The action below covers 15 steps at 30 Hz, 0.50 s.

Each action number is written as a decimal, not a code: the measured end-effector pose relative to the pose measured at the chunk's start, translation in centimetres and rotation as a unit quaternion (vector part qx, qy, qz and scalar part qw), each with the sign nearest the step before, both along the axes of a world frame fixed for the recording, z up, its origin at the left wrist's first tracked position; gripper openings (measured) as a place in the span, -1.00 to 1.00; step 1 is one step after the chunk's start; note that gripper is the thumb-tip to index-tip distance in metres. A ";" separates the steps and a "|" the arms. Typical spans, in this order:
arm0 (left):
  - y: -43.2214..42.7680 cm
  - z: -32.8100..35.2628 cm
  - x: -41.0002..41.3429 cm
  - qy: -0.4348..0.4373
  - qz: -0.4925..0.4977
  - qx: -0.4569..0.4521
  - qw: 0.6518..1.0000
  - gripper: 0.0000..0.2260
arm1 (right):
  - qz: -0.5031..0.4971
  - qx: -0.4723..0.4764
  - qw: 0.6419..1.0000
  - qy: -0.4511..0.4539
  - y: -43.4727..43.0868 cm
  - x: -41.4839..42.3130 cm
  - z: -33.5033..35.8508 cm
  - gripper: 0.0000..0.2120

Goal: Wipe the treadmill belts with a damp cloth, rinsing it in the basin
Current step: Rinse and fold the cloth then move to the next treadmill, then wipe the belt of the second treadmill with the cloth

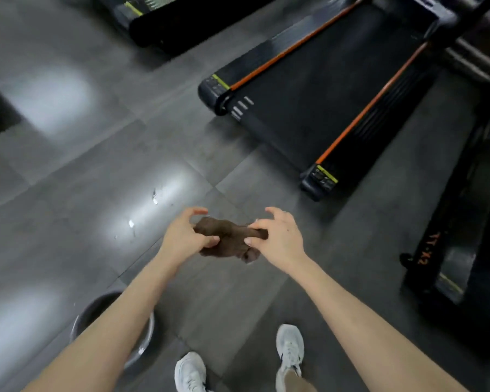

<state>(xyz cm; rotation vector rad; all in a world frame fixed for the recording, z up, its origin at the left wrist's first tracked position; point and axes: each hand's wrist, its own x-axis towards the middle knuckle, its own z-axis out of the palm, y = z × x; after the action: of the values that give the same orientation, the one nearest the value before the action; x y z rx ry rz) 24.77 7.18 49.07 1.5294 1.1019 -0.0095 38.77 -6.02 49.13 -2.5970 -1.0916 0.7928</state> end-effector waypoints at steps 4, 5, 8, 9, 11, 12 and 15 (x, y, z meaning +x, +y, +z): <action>-4.2 2.3 12.3 -0.010 -0.116 0.035 0.993 -0.61 | -0.106 0.036 0.992 0.050 -6.6 10.5 2.9 -0.76; -5.5 2.4 15.4 -0.014 -0.139 0.049 0.989 -0.64 | -0.139 0.049 0.987 0.062 -8.3 13.2 3.5 -0.78; -9.5 2.9 25.0 0.010 -0.198 0.129 0.972 -0.72 | -0.196 0.080 0.975 0.073 -12.9 21.0 5.2 -0.83; -10.7 3.1 28.1 0.016 -0.213 0.164 0.963 -0.74 | -0.203 0.082 0.973 0.070 -14.2 23.8 5.4 -0.84; -12.7 3.7 33.8 0.013 -0.233 0.200 0.952 -0.78 | -0.210 0.079 0.973 0.054 -16.3 29.1 5.9 -0.84; -13.3 4.0 36.4 0.007 -0.235 0.206 0.950 -0.79 | -0.207 0.079 0.974 0.046 -17.1 31.7 6.0 -0.83; -14.0 4.3 43.3 -0.003 -0.215 0.196 0.957 -0.86 | -0.188 0.087 0.978 0.040 -17.7 39.0 6.2 -0.83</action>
<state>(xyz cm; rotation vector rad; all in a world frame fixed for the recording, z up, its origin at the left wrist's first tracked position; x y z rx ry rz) 68.09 -6.87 53.37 2.1030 0.7734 -0.0889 77.81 -23.71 55.28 -2.4868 -0.5892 0.6714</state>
